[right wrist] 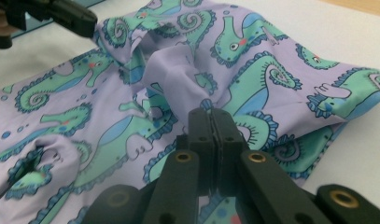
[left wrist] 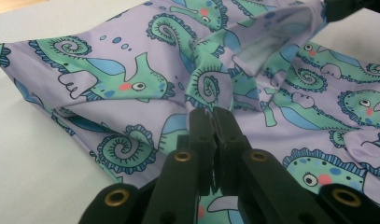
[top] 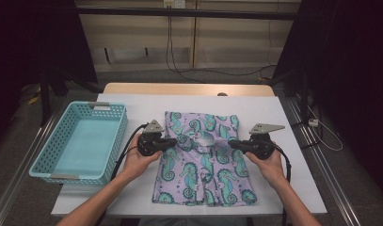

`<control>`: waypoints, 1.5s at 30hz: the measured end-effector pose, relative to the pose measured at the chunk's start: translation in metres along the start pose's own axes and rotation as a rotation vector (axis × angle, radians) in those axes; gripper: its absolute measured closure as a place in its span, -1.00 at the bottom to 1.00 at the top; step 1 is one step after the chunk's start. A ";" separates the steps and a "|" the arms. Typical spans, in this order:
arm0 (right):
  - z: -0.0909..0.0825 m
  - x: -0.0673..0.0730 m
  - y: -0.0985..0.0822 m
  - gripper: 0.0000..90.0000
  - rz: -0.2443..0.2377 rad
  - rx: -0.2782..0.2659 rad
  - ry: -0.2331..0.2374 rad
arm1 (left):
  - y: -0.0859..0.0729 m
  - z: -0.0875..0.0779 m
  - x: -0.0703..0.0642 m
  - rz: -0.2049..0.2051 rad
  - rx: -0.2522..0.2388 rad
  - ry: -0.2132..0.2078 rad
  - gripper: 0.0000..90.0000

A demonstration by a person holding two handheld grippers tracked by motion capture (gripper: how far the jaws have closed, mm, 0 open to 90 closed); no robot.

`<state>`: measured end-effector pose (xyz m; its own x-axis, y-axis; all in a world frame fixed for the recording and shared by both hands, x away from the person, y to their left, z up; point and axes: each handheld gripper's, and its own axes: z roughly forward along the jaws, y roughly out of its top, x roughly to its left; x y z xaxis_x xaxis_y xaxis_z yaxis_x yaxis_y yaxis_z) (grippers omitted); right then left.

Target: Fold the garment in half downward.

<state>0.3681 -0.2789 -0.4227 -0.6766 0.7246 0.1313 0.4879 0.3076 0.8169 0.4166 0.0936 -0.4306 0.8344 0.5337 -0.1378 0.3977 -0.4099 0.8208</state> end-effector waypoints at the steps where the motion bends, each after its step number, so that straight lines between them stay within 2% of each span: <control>1: -0.001 0.001 -0.002 0.97 -0.003 0.006 -0.001 | 0.000 -0.001 -0.001 -0.003 -0.004 0.000 0.95; 6: -0.010 0.005 -0.010 0.97 -0.001 0.007 0.003 | 0.000 -0.013 -0.005 -0.009 -0.036 -0.023 0.95; 9: -0.013 0.007 -0.012 0.97 -0.001 0.007 0.003 | -0.003 -0.019 -0.010 0.001 -0.040 -0.029 0.95; 19: -0.018 0.015 -0.009 0.97 -0.012 -0.012 0.012 | -0.010 -0.030 -0.020 -0.008 -0.069 -0.032 0.96; 27: -0.025 0.018 -0.010 0.97 -0.019 -0.029 0.017 | -0.014 -0.032 -0.026 -0.009 -0.060 -0.043 0.95; 37: -0.028 0.023 -0.014 0.97 -0.029 -0.015 0.026 | -0.021 -0.038 -0.032 -0.011 -0.045 -0.047 0.95; 45: -0.036 0.028 -0.023 0.97 -0.033 -0.005 0.036 | -0.025 -0.040 -0.039 -0.008 -0.036 -0.067 0.95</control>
<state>0.3182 -0.2873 -0.4174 -0.7120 0.6911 0.1243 0.4620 0.3277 0.8241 0.3593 0.1124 -0.4237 0.8552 0.4859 -0.1804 0.3918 -0.3782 0.8387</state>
